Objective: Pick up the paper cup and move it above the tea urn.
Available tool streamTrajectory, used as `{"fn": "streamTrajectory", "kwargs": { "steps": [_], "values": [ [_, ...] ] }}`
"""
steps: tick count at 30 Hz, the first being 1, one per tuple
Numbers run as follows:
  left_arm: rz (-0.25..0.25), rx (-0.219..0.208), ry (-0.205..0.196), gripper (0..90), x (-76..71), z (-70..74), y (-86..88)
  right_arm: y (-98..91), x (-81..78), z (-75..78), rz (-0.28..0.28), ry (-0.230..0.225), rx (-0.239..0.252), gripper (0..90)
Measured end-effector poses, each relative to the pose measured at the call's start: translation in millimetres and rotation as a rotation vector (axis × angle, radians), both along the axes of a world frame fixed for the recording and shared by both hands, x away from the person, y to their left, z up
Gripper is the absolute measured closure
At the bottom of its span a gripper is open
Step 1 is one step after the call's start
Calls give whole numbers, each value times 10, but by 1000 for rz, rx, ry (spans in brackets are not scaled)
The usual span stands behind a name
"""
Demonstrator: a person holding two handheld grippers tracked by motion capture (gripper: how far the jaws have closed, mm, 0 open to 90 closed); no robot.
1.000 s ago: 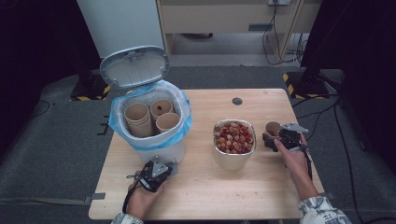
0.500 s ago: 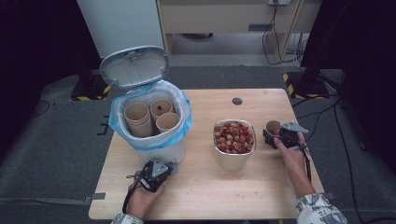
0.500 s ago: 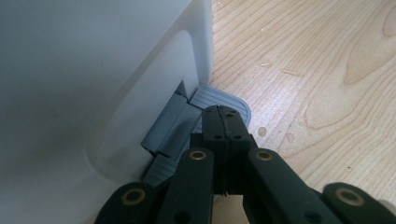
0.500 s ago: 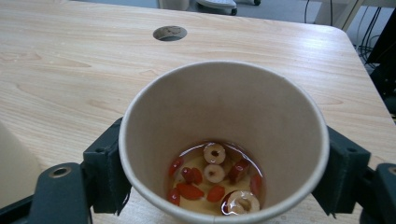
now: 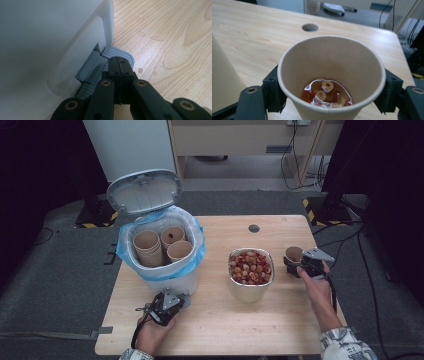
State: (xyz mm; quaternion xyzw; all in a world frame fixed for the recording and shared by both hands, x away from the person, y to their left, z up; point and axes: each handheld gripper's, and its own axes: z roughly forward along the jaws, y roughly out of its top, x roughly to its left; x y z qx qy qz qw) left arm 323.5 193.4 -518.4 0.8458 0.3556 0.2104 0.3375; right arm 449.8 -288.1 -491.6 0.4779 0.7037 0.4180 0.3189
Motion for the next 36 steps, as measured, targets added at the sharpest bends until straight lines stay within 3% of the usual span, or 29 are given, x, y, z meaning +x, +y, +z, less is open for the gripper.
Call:
{"fn": "streamTrajectory", "kwargs": {
  "steps": [12,21,29,36],
  "values": [
    [3,-5,3,899,1,-1,2,-2,-11,449,80,-53,10,277],
    [1,-5,5,899,3,1,7,-67,57,642,76,-75,5,276],
    [1,-7,5,899,3,0,8,-71,122,911,77,-111,-15,276],
    [0,-8,5,899,4,-1,10,24,174,1094,97,-132,-34,274]
  ]
}}
